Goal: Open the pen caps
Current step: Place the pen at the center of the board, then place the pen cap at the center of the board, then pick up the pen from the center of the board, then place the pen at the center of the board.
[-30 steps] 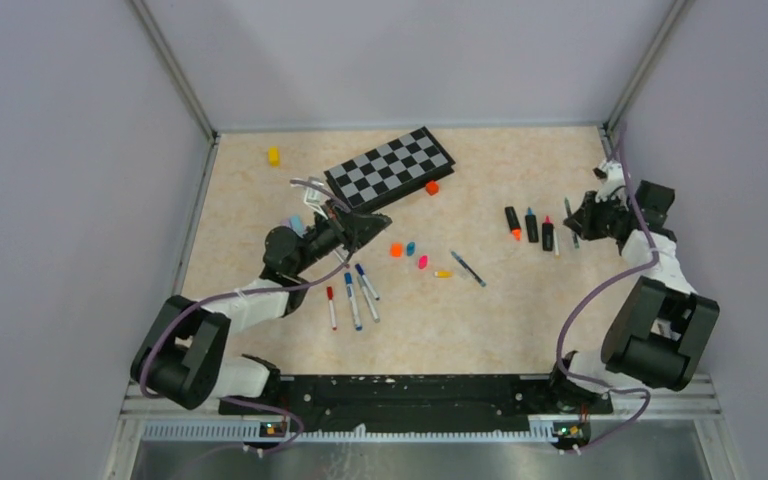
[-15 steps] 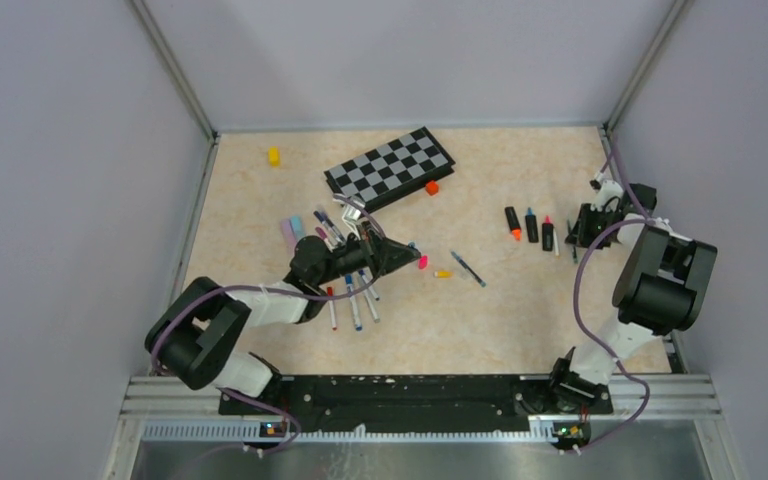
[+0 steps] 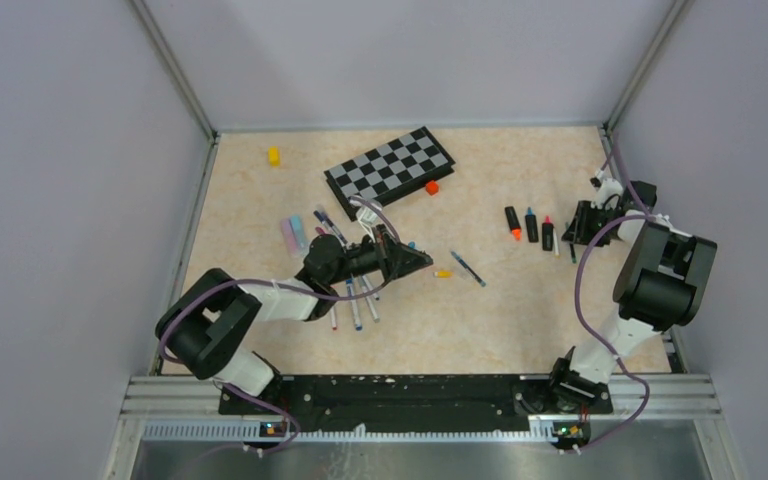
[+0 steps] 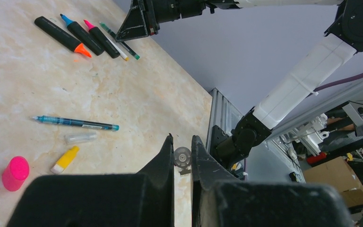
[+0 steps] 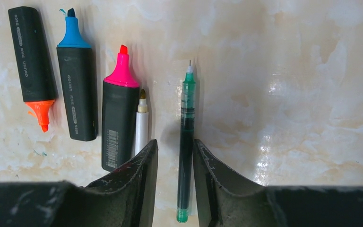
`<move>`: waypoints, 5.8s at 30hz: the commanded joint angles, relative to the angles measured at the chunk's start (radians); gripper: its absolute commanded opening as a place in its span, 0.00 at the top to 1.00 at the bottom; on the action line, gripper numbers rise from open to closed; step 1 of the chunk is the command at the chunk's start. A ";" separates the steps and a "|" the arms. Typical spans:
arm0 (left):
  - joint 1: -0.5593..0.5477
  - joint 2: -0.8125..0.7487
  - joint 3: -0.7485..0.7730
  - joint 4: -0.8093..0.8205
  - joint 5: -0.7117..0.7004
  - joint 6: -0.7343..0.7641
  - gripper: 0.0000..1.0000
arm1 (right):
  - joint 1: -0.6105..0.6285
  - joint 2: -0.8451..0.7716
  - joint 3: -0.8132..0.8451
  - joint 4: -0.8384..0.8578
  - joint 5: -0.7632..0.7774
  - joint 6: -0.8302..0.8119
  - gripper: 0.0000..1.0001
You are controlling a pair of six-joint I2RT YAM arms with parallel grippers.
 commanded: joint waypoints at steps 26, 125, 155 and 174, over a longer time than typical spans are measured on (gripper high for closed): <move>-0.258 0.360 0.560 -0.722 -0.355 0.066 1.00 | 0.000 -0.114 0.028 -0.075 -0.022 -0.107 0.58; -0.224 -0.347 -0.080 -0.537 -0.821 0.424 0.01 | 0.836 -0.134 -0.066 -0.057 0.177 -0.351 0.68; -0.225 -0.390 -0.083 -0.568 -0.854 0.424 0.01 | 0.865 -0.118 0.009 -0.042 0.177 -0.064 1.00; -0.224 -0.391 -0.104 -0.533 -0.841 0.432 0.01 | 0.273 -0.428 -0.099 -0.032 -0.161 -0.152 1.00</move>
